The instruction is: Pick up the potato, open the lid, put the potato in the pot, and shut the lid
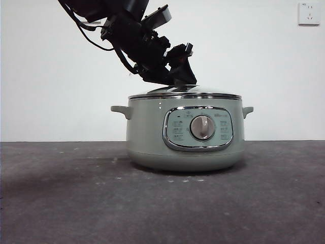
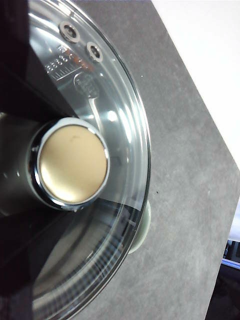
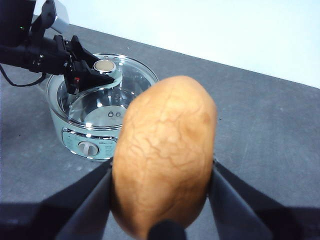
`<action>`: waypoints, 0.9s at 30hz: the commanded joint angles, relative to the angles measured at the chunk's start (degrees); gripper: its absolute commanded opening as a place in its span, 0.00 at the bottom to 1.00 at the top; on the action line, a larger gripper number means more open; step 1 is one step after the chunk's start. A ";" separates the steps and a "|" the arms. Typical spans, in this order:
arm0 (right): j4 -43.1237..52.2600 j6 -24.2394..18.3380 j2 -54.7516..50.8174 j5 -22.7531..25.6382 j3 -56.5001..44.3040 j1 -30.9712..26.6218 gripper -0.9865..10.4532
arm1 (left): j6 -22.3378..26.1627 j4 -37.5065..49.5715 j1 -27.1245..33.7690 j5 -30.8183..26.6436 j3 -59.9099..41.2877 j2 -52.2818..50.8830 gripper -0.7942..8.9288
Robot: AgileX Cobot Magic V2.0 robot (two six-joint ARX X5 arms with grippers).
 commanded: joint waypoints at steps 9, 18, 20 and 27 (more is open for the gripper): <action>0.15 1.14 0.44 0.24 0.13 0.00 0.08 | -1.03 0.46 -0.13 0.59 2.80 -2.08 0.07; 0.31 0.66 3.87 0.22 0.11 0.00 0.08 | -1.03 -0.50 1.55 0.35 2.93 -8.76 0.07; 1.29 -0.26 5.18 0.20 0.11 0.00 0.08 | -1.03 -1.79 2.51 0.33 2.93 -11.04 0.07; 11.91 -6.32 10.40 -2.23 0.11 -0.02 0.08 | 0.13 -10.49 8.15 0.02 2.93 -19.87 0.07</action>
